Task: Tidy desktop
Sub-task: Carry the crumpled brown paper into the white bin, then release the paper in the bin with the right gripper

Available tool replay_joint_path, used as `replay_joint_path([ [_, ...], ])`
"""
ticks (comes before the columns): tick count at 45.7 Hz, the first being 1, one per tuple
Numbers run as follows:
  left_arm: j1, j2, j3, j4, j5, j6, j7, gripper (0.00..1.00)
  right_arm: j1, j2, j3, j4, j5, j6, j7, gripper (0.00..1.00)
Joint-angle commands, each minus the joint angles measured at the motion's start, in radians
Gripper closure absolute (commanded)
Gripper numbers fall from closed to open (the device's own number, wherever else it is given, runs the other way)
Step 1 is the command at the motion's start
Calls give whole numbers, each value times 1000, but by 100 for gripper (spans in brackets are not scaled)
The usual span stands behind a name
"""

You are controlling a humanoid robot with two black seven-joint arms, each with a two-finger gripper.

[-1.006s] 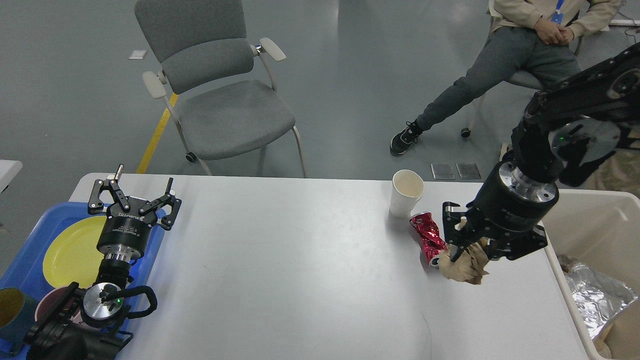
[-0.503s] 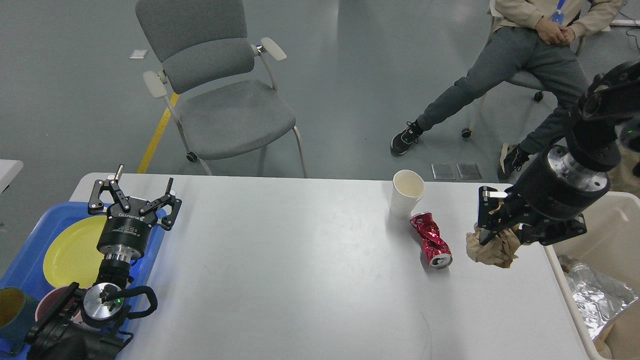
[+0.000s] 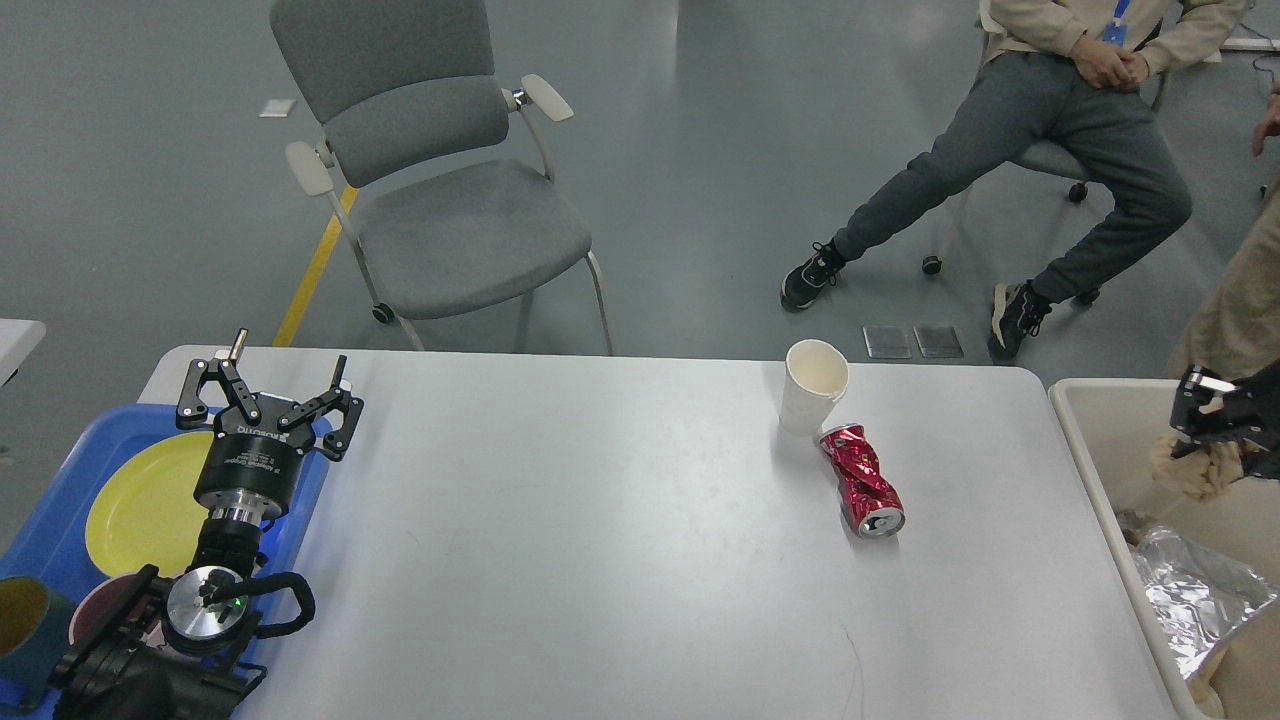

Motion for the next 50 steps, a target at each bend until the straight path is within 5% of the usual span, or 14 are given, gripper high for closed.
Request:
replay_joint_path([
  [1,0,0,0,0,0,0,0,4,-235,-72,112,-199,1,-46,0,100],
  [12,0,0,0,0,0,0,0,4,-790,-57,433,-571,5,-291,-7,100],
  [24,0,0,0,0,0,0,0,4,-1186,164,542,-923,16,-538,-30,100],
  [41,0,0,0,0,0,0,0,4,-1321,266,606,-1043,14,-604,-63,100],
  [42,0,0,0,0,0,0,0,4,-1321,264,606,-1043,14,-607,-63,92],
  [43,0,1,-2,0,0,0,0,4,-1321,259,606,-1043,14,-624,-63,47],
  [46,0,1,0,0,0,0,0,4,-1320,256,606,-1041,16,-673,-61,7],
  [47,0,0,0,0,0,0,0,4,-1320,258,606,-1041,14,-687,-61,0],
  [50,0,1,0,0,0,0,0,4,-1320,259,606,-1038,14,-704,-60,0],
])
